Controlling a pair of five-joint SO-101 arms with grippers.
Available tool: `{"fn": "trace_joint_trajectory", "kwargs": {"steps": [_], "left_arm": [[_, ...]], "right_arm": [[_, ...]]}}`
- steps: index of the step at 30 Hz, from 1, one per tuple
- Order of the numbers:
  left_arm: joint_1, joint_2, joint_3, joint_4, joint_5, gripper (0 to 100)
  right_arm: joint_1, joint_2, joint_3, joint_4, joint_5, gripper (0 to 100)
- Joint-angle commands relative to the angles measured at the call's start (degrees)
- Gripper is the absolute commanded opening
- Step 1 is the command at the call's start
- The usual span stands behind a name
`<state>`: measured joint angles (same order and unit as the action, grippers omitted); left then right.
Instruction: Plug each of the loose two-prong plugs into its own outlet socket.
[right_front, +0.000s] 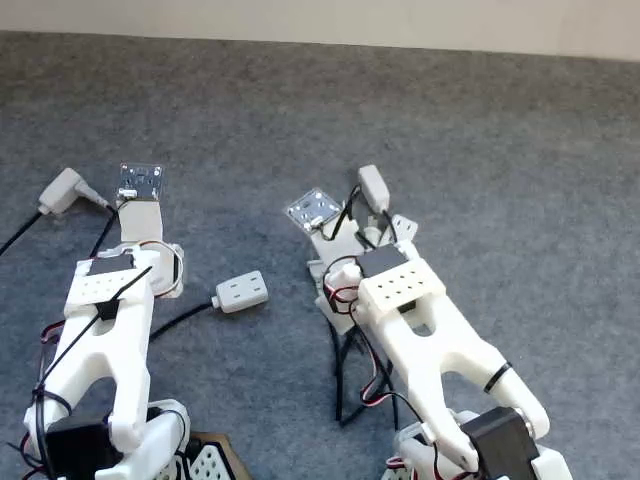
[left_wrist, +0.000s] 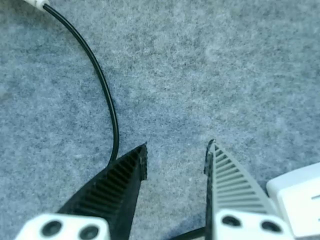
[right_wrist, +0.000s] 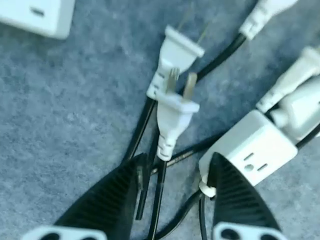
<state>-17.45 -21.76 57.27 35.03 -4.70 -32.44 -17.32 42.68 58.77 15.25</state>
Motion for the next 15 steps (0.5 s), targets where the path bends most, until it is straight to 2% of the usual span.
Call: {"fn": "trace_joint_trajectory", "kwargs": {"steps": [1,10,15], "left_arm": [[1.01,-1.63,-0.22,-0.7,0.35,20],[1.1,-1.63,-0.22,-0.7,0.35,20],[1.89,-1.63,-0.13,-0.7,0.26,20]], "right_arm": [[-0.75,-2.42,0.92,-3.38,0.18,19.0],[-0.31,-1.98,3.82,-6.37,0.09,18.5],[-0.31,5.32,3.38,-9.19,0.09,18.5]]}}
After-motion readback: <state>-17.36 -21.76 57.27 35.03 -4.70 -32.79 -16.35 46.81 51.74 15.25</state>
